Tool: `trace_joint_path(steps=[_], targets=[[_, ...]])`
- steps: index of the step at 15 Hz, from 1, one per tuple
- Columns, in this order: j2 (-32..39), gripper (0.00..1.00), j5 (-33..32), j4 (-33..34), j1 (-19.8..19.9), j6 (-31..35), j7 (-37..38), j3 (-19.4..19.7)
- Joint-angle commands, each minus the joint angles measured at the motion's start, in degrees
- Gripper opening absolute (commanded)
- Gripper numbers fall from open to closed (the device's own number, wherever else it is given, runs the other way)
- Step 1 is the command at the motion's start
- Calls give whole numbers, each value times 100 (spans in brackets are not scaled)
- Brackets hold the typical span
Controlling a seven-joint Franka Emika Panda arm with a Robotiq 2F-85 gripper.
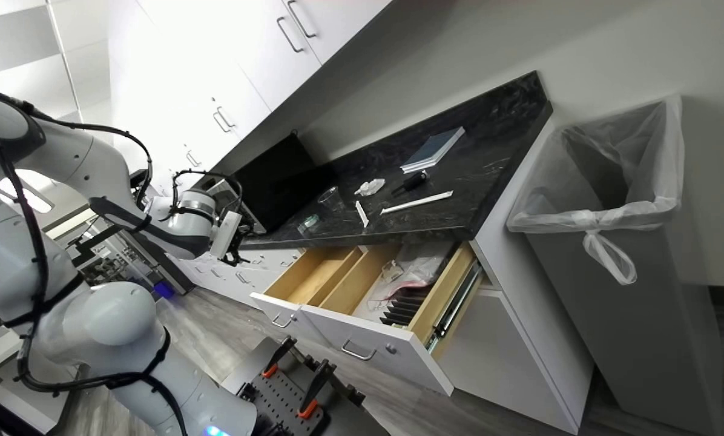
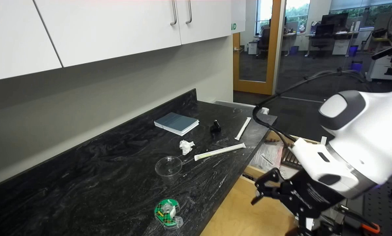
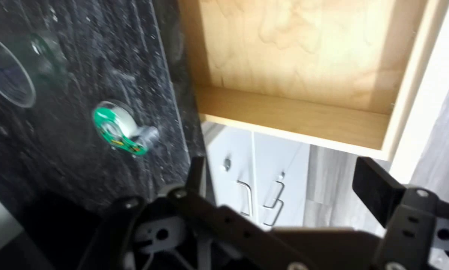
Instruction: Remove the straw from the open drawer on the left and place it on the countertop, close the open left drawer
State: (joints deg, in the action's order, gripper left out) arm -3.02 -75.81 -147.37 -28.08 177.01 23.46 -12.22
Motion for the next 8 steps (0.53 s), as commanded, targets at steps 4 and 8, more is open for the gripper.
trace_joint_path(steps=[4, 8], targets=[[18, 100, 270, -54, -168, 8, -165, -129], [222, 100, 538, -83, -390, -278, -759, -296]])
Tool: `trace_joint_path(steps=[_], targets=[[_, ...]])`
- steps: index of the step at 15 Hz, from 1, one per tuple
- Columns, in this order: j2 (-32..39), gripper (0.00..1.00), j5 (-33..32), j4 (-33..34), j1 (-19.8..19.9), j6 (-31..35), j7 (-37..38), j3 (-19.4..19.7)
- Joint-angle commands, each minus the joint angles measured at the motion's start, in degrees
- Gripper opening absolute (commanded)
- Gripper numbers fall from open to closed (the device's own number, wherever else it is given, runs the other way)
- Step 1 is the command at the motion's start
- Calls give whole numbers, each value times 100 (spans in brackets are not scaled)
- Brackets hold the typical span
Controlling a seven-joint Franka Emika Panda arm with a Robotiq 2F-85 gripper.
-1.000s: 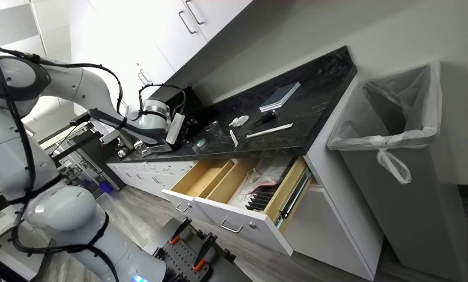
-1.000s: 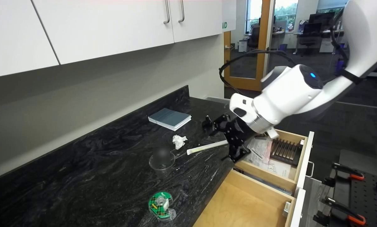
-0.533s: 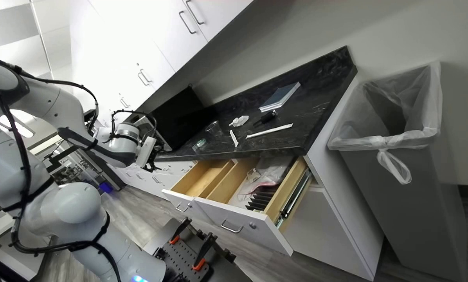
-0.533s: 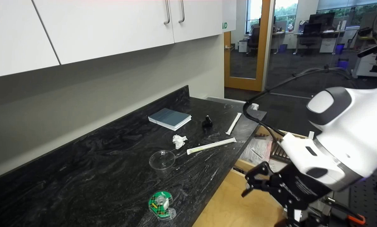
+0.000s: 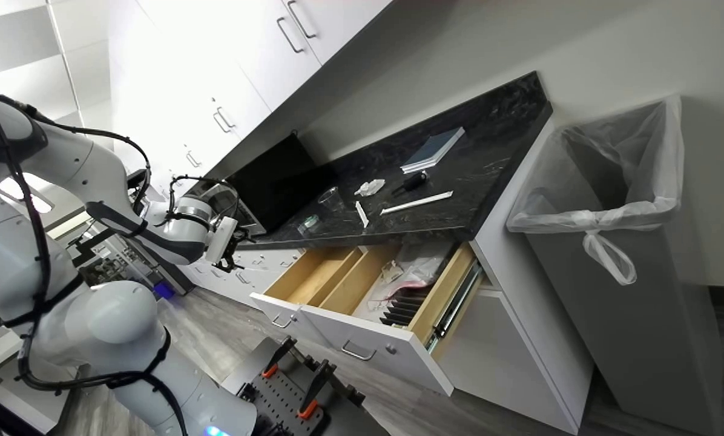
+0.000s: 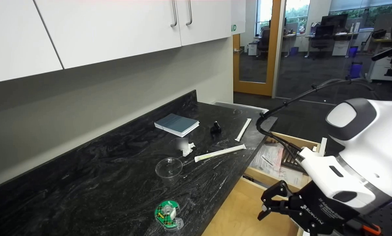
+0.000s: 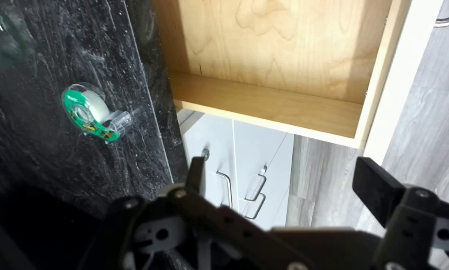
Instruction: Remove the straw from the open drawer on the left and place it on the countertop, close the open left drawer
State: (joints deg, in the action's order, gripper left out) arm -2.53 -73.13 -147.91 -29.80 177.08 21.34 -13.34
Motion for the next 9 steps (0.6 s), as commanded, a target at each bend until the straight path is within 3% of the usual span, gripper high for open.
trace_joint_path(steps=[1, 2, 3, 4, 7, 9], targets=[[209, 100, 446, -95, -332, -381, -834, -307], [209, 100, 873, -222, -193, -580, -1167, -807], [254, 100, 1233, -281, -358, -832, -1361, -1047], [305, 100, 1807, -319, -656, -1054, -1808, -1124], [429, 100, 3379, -136, -1026, -2119, -2984, -1832], [397, 100, 4027, 54, -1188, -2909, -3693, -2072]])
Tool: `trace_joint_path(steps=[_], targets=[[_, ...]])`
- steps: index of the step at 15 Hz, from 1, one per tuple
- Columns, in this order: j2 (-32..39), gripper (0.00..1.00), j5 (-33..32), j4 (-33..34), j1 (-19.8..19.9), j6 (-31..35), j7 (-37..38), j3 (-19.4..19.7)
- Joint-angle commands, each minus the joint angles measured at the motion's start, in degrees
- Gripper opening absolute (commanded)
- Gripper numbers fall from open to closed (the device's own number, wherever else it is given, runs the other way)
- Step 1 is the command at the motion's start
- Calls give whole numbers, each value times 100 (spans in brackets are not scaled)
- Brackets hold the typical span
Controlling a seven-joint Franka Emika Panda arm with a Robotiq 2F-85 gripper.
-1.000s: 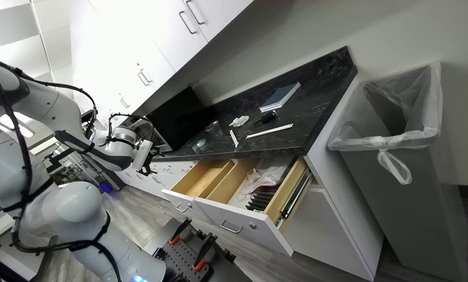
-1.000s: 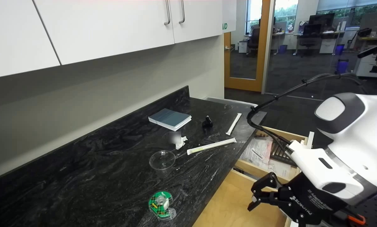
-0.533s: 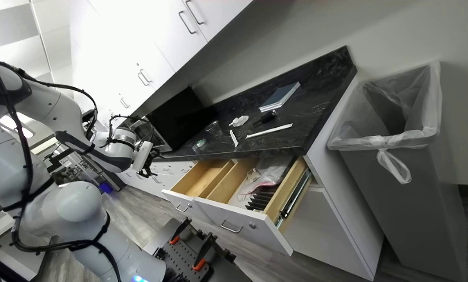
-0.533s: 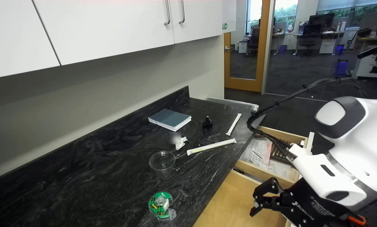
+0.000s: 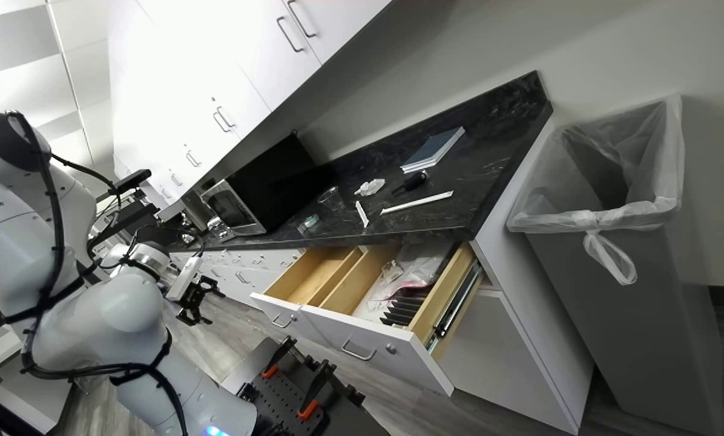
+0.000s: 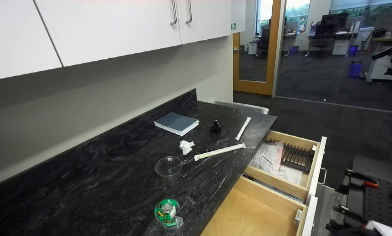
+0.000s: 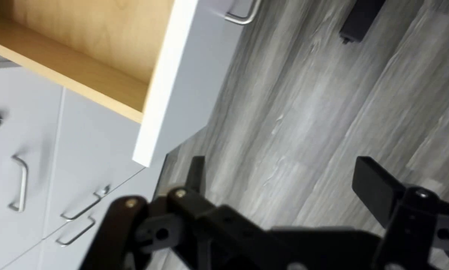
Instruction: Remove the straw from the open drawer on the left and place it on the countertop, close the open left drawer
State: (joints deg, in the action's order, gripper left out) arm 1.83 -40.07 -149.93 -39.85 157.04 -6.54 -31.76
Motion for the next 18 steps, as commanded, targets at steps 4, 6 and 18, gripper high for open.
trace_joint_path(steps=[4, 6, 18], targets=[[-111, 56, 1259, 379, -141, -1552, -2629, -315], [-187, 41, 1170, 234, -16, -1161, -3478, -207], [52, 0, 1429, 10, 290, 31, -5451, 42]])
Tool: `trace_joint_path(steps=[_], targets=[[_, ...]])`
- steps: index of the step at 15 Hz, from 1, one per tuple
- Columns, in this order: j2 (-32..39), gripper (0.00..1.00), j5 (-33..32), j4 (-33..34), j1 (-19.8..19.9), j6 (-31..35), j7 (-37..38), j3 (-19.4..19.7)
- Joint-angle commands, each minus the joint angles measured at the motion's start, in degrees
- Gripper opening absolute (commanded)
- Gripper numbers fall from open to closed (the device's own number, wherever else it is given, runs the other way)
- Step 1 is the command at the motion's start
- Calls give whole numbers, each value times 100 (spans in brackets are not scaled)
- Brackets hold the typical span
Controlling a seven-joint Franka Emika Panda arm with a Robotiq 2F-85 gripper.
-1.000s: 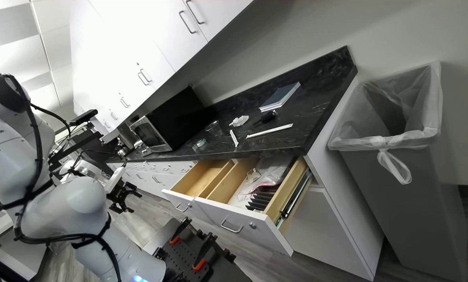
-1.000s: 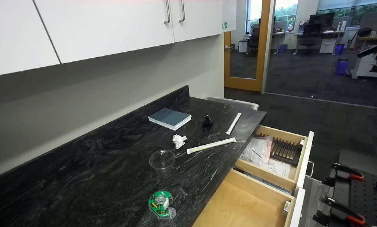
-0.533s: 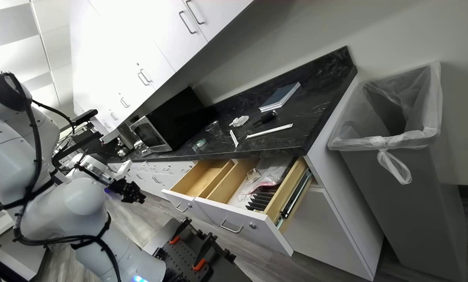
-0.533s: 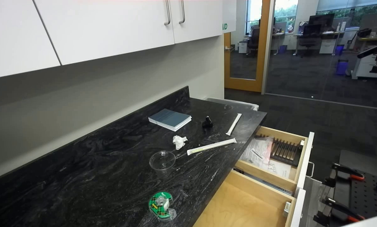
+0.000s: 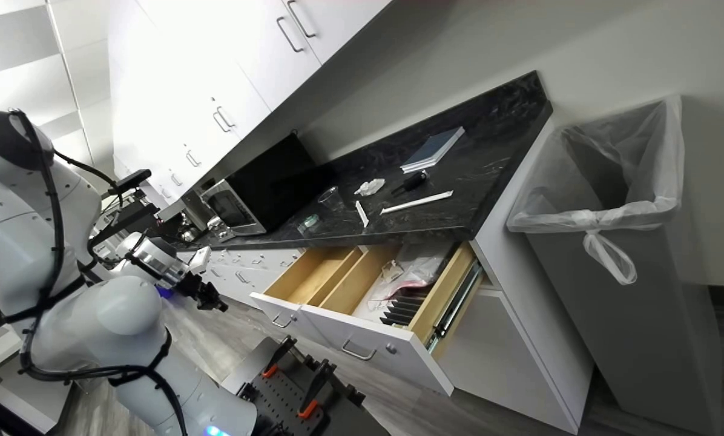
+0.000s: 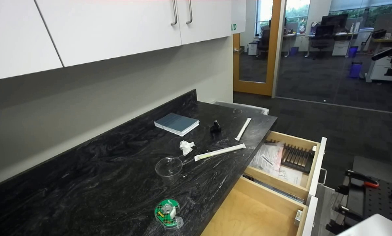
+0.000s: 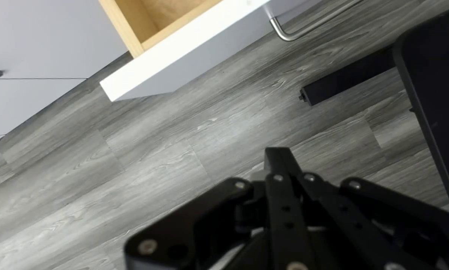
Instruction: Remove the straw from the open drawer on the left and place it on the countertop, close the open left drawer
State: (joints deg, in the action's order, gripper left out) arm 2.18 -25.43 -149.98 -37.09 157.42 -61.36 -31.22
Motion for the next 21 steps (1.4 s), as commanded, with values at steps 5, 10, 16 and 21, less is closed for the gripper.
trace_joint_path(steps=[5, 10, 16, 21], targets=[[324, 0, -1153, 80, 87, -766, 219, 235], [637, 0, -2813, 98, 68, -629, 382, 383], [661, 1, -3936, 84, 183, -669, 905, 317], [687, 0, -4043, 150, 134, -785, 910, 284]])
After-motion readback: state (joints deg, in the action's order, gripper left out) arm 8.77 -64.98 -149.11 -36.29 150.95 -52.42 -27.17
